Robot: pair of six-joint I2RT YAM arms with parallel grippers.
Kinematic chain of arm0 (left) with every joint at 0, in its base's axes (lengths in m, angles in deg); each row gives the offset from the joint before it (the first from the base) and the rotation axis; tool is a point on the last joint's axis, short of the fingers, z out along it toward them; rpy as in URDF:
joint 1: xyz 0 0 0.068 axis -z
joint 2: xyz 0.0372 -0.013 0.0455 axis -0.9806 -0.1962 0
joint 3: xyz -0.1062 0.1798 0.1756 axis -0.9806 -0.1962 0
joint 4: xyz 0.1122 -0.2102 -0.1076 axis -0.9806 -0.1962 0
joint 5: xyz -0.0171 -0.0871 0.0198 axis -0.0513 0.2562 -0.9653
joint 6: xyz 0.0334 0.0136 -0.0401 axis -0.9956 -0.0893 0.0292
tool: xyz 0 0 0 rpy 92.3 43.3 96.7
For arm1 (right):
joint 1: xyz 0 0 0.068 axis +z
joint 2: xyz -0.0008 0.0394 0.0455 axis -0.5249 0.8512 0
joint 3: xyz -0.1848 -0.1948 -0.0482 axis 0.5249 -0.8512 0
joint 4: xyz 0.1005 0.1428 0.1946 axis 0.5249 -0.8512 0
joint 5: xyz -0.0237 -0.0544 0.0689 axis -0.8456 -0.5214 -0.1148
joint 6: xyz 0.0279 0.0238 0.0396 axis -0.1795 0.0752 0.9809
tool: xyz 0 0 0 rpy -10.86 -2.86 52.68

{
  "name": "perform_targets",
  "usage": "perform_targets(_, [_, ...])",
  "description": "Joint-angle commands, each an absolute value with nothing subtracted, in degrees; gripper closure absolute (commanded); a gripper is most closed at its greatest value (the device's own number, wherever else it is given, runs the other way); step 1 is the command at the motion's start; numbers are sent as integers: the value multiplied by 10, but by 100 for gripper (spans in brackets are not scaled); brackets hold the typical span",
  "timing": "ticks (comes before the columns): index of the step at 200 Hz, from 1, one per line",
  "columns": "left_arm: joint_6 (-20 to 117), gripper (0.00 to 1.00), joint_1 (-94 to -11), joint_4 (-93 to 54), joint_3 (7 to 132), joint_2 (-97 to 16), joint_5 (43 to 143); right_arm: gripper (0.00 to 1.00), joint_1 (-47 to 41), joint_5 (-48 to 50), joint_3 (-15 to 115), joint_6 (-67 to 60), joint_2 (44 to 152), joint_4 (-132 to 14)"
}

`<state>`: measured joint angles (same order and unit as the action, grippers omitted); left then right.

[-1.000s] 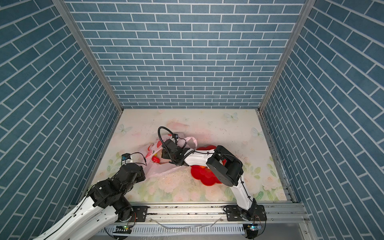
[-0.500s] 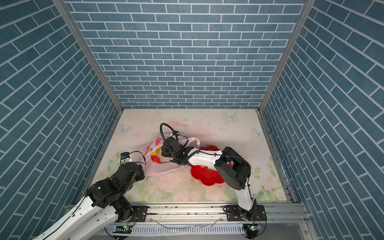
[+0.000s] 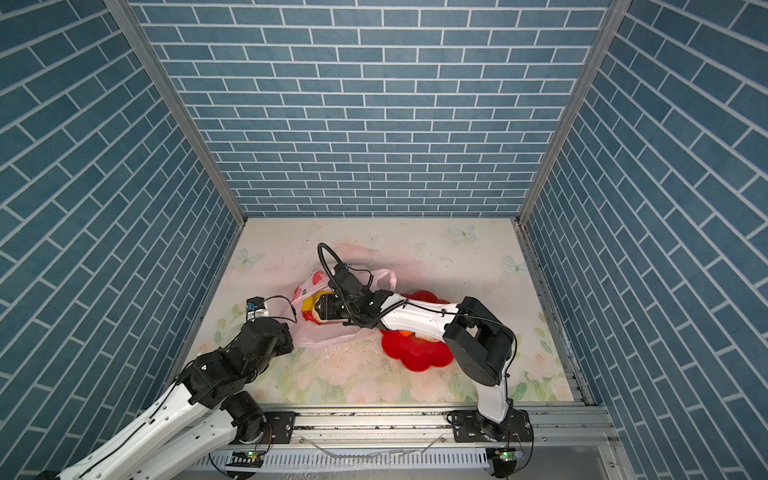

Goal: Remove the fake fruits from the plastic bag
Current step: 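Reach the right gripper deep into the bag and close on the cream fruit, then lift the cream fruit out of the bag toward the red plate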

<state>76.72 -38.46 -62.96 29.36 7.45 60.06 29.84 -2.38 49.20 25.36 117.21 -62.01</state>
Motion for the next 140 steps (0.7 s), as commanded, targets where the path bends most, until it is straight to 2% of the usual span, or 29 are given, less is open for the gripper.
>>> perform_targets(1, [756, 100, -383, -623, 307, 74, 593, 75, 302, 22, 514, 203, 1136, -661])
perform_targets(140, [763, 100, -383, -635, 300, 83, 595, 76, 301, 32, 557, 88, 1016, -776])
